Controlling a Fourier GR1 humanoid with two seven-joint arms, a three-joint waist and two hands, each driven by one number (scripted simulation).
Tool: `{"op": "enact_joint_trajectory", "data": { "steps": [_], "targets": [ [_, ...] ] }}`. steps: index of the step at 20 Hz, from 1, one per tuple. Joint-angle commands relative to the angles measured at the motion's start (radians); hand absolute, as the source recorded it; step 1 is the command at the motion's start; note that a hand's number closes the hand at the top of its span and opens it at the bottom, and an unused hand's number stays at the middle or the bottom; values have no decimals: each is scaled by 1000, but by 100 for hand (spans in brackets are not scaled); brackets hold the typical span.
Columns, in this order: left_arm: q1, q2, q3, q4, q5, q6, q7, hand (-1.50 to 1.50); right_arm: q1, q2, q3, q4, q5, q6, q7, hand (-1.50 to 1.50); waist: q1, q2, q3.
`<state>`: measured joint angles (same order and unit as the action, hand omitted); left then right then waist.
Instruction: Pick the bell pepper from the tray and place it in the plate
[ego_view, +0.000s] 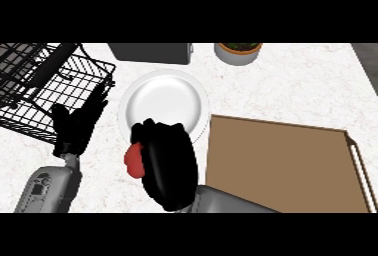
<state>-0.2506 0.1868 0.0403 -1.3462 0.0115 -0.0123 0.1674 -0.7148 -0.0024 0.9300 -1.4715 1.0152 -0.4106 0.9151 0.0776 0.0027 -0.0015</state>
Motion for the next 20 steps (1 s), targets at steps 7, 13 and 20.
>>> {"op": "enact_joint_trajectory", "data": {
  "steps": [7, 13, 20],
  "targets": [
    [52, 5, 12, -53, -5, 11, -15, 0, -187, 2, 35, 296, -139, -277, 162, 150, -26, 1, 1],
    [30, 49, 62, -23, 32, -32, 1, 0, -241, 2, -70, 543, -280, -288, -74, 150, -40, 6, 1],
    [45, 25, 46, -35, 19, -16, -5, 0, -168, 2, -194, 614, -585, -157, -313, 150, -36, 13, 2]
  ]
}}
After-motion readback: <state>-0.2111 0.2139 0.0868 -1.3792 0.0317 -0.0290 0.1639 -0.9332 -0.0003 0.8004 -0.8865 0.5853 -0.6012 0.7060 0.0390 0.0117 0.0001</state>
